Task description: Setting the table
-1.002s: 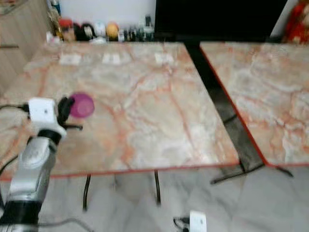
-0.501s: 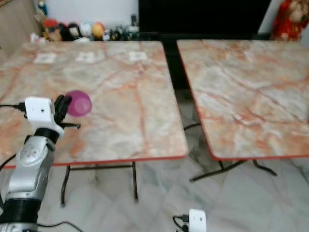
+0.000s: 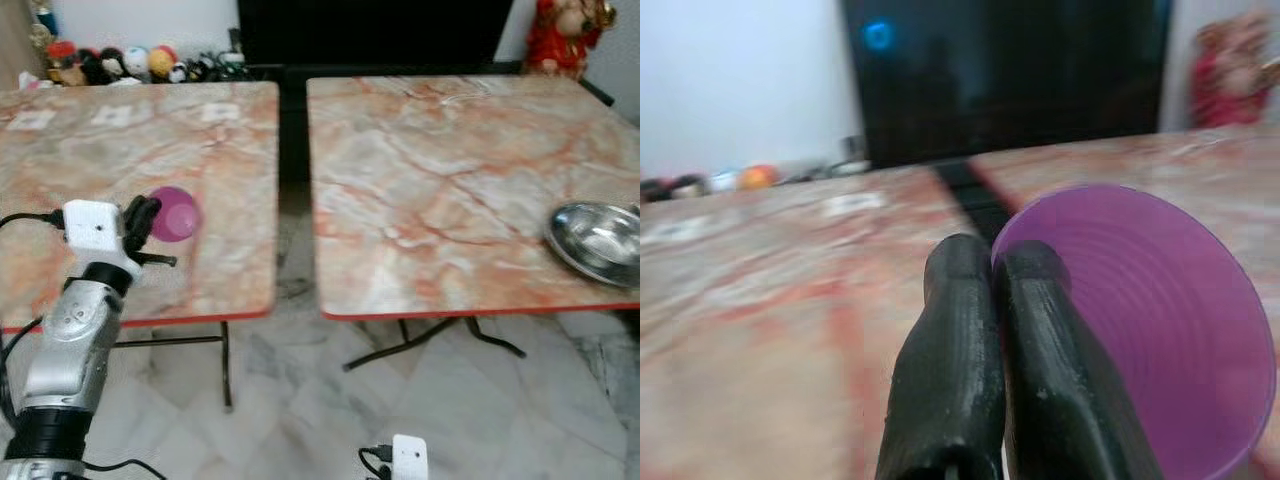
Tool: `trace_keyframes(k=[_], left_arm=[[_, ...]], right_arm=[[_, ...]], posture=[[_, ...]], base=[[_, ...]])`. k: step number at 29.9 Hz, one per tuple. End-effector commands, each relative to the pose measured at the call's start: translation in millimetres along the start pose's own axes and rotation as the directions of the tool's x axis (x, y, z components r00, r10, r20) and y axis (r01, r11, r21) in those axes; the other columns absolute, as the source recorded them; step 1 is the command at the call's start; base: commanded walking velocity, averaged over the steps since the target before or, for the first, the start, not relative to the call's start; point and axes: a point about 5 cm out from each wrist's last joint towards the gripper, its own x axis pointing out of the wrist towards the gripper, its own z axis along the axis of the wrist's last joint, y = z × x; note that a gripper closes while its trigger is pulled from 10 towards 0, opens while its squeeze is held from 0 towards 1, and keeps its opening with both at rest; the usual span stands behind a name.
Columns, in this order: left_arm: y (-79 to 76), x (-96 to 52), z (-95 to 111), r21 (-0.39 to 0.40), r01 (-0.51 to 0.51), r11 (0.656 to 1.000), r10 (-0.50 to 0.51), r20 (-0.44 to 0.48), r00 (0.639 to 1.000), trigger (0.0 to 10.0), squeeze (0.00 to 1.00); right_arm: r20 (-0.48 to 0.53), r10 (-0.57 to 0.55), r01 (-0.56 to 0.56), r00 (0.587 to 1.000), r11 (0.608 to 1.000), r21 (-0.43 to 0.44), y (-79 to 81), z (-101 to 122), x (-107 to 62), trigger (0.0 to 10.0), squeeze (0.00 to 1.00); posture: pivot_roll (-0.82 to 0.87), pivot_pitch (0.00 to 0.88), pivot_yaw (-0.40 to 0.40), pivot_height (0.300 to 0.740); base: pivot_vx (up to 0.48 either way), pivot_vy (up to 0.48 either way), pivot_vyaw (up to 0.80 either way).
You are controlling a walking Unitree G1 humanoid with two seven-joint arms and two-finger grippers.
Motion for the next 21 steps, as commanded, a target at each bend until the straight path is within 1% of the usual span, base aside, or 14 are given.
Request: trace_keyframes(k=[1, 2, 7, 13, 19, 21], left_arm=[[4.4, -1.4, 3.5, 0.01, 0.005, 1.0, -0.005, 0.011, 1.0, 10.0, 0.0], [0.3, -1.3, 3.0, 0.001, 0.03, 1.0, -0.03, 0.009, 1.0, 10.0, 0.0], [-3.6, -1.6, 4.2, -0.005, 0.052, 0.999, -0.052, 0.018, 0.998, 10.0, 0.0], [-4.7, -1.5, 5.5, -0.011, 0.063, 0.998, -0.063, 0.025, 0.998, 10.0, 0.0], [-5.4, -2.3, 7.1, -0.044, 0.076, 0.996, -0.075, 0.038, 0.996, 10.0, 0.0], [-6.1, -2.3, 6.6, -0.042, 0.083, 0.996, -0.082, 0.029, 0.996, 10.0, 0.0]], right_arm=[[-0.01, 0.018, -0.018, 1.0, 1.0, 0.009, 8.8, -3.9, -1.0, 10.0, 0.0], [-0.011, 0.016, -0.016, 1.0, 1.0, 0.008, 8.4, -3.9, -1.0, 10.0, 0.0], [-0.01, 0.014, -0.014, 1.0, 1.0, 0.007, 7.6, -3.7, -0.9, 10.0, 0.0], [-0.008, 0.015, -0.015, 1.0, 1.0, 0.002, 6.9, -3.4, -0.9, 10.0, 0.0], [-0.007, 0.015, -0.015, 1.0, 1.0, 0.0, 6.9, -3.4, -0.9, 10.0, 0.0], [-0.007, 0.014, -0.014, 1.0, 1.0, 0.0, 6.8, -3.5, -0.9, 10.0, 0.0]], posture=[[0.09, 0.015, -0.026, 0.74], [0.09, 0.014, -0.028, 0.74], [0.08, 0.013, -0.032, 0.74], [0.09, 0.014, -0.035, 0.74], [0.09, 0.013, -0.036, 0.74], [0.09, 0.013, -0.036, 0.74]], base=[[0.0, -0.416, 0.0], [0.0, 0.0, 0.0], [0.0, 0.0, 0.0], [0.0, 0.0, 0.0], [0.0, 0.0, 0.0], [0.0, 0.0, 0.0]])
